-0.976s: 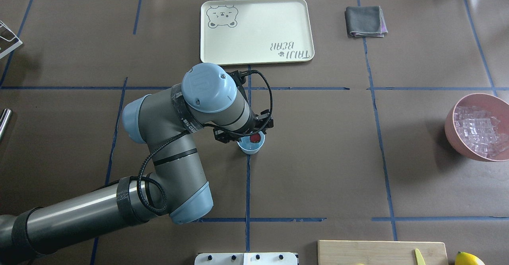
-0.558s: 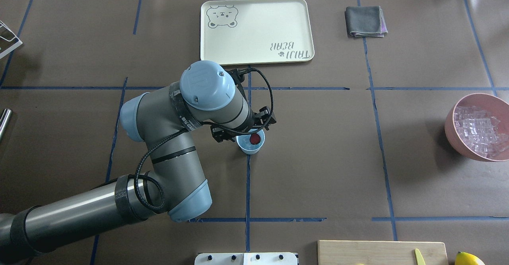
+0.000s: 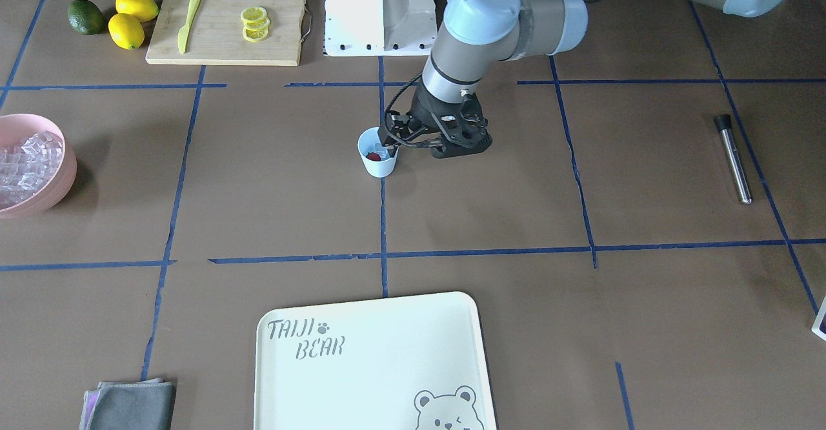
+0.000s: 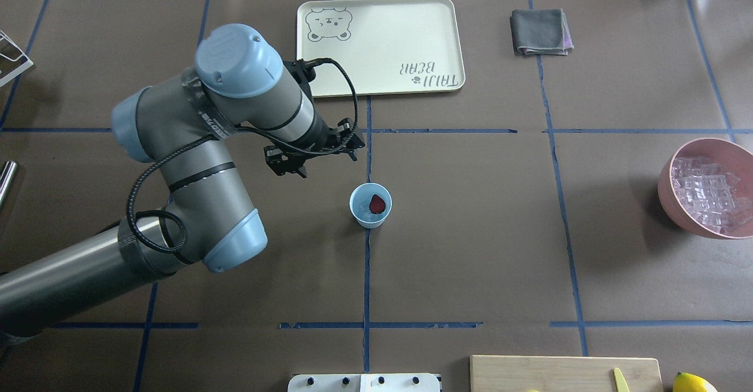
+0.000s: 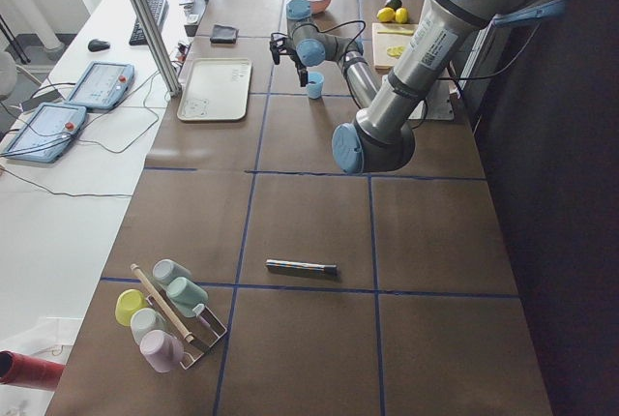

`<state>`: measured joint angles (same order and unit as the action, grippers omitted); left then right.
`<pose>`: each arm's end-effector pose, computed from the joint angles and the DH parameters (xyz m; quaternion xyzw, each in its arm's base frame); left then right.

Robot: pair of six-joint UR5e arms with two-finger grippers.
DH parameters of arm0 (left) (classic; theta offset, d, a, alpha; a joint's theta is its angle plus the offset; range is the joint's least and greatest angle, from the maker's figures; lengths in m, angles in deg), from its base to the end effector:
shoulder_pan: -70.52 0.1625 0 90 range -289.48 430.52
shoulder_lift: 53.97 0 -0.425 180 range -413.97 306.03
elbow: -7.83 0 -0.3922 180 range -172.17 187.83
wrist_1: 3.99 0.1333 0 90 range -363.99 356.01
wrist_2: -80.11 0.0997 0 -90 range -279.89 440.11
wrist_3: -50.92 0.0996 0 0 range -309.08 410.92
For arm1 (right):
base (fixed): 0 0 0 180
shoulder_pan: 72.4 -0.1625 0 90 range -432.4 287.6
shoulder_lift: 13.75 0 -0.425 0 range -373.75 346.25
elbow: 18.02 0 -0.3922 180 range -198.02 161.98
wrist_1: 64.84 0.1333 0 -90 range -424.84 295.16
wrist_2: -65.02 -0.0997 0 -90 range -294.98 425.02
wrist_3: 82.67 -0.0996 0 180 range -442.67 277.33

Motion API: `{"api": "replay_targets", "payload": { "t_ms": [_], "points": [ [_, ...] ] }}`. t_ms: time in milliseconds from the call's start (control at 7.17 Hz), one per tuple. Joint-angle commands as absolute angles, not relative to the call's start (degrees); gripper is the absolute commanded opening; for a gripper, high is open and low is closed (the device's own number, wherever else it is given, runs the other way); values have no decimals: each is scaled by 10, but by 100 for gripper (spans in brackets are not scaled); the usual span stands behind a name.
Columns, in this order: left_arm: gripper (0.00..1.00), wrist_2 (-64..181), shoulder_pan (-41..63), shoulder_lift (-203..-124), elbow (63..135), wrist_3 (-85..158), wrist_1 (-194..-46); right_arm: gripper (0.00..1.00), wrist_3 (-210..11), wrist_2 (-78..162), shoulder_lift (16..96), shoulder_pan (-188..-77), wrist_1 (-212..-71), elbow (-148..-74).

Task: Mash ice and strawberries in cup
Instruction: 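Withdraw the left gripper from the cup back toward the pestle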

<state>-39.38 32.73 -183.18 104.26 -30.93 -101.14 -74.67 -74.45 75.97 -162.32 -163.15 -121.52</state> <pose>0.4796 -0.4785 0.1844 -0.0421 0.4848 -0.1122 0.8664 0.0569 -0.4885 0.5490 0.0721 -0.4140 -0.0838 0.9036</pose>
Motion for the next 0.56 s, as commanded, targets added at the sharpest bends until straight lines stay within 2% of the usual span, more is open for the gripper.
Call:
{"api": "replay_targets", "payload": {
  "t_ms": [0,139,418],
  "points": [
    [100,-430,261,-1756,1103,-178,-943,99,-733,-742,783,-1644,-1584,-1195],
    [100,-430,234,-1728,1135,-102,-899,99,-739,-741,802,-1649,-1502,-1157],
    [100,-431,188,-1663,1175,14,-857,99,-776,-745,805,-1650,-1469,-1122]
  ]
}}
